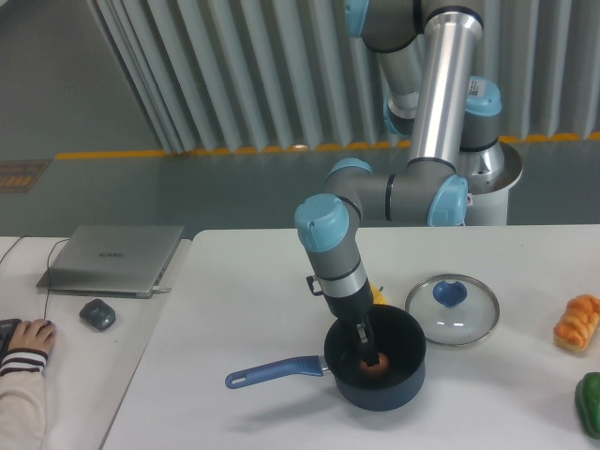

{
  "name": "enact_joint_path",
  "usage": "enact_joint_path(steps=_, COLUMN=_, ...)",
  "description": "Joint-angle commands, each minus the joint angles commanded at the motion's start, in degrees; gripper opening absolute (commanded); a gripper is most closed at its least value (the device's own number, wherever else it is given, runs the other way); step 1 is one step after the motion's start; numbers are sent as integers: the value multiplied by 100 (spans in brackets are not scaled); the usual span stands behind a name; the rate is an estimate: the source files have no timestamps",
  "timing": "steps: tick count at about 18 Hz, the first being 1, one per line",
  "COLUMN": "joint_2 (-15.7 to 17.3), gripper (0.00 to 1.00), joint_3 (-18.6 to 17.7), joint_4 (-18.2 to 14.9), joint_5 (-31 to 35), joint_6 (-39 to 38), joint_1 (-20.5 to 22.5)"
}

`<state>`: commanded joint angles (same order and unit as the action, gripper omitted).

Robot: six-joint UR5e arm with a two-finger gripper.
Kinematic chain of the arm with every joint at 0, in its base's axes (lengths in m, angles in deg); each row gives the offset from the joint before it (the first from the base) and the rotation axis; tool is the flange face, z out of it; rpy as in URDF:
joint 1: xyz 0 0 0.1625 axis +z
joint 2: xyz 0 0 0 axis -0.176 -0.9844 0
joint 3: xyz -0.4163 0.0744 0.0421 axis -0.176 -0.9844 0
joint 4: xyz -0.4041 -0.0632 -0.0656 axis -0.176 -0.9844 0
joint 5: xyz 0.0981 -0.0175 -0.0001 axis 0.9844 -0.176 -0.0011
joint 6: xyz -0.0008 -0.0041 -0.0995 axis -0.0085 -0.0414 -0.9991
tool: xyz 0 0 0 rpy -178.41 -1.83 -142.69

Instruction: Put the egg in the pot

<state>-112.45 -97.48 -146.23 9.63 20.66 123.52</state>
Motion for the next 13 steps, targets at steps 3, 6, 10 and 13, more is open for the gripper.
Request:
enact_joint_path(steps=3, joint_2=26, gripper=99, joint_3=0, joint_4=0, joint_5=0, joint_6=9, joint_1=9)
enact_joint_path(steps=6, joint_2=211, gripper=100, joint_3=-9, joint_4=-35, joint_5=0, joint_6=228, joint_1=88)
enact_joint_path(steps=10, joint_2=509, gripper=100, joint_3=-88, joint_4=-228, joint_5=-18, joint_6=562, joint_1=298)
enact_joint_path(steps=13, joint_2=641, gripper=100, joint_3=-88, joint_4=-351, joint_5=-26, joint_6=703, joint_1=378)
